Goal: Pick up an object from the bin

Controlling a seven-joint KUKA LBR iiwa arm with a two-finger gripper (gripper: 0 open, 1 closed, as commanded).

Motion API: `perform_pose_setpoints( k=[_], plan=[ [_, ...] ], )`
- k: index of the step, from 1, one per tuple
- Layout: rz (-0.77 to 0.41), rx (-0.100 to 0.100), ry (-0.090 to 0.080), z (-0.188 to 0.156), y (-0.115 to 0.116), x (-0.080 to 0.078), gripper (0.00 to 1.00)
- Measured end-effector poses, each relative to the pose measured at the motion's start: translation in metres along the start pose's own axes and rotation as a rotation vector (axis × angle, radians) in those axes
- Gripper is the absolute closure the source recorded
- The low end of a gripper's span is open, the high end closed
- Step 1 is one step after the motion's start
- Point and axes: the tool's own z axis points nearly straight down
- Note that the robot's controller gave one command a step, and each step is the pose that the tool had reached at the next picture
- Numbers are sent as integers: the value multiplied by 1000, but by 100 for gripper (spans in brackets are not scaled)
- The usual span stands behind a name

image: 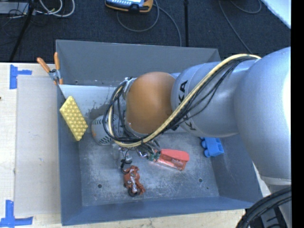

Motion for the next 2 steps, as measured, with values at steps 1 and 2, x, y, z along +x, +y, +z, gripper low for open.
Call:
perform_pose_setpoints(
  k=[1, 2],
  plan=[
    [-87, 3, 18, -51, -61, 54, 0],
    [-87, 1, 18, -49, -59, 53, 0]
  ],
)
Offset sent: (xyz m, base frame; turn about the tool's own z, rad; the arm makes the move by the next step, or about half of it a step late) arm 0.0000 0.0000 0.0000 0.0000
